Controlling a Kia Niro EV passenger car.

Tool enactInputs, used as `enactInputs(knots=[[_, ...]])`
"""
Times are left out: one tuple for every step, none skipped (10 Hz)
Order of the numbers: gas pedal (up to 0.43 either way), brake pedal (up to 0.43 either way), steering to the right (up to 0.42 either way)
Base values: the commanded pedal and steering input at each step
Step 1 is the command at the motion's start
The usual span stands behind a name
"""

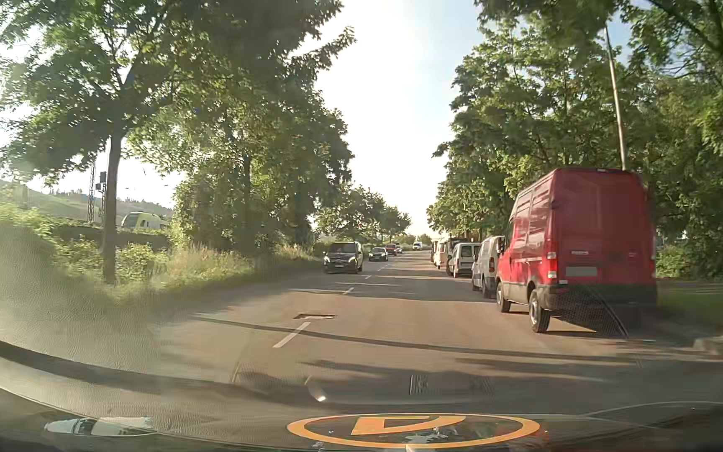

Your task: Follow the waypoints while adhering to traffic rules and regulations

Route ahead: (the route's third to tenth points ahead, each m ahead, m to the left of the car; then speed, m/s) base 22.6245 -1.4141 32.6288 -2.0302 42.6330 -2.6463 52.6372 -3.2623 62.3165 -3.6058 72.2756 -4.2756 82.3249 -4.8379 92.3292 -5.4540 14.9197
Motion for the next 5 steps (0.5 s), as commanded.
enactInputs(knots=[[0.177,0.0,0.005],[0.177,0.0,0.005],[0.177,0.0,0.005],[0.177,0.0,0.005],[0.177,0.0,0.005]])
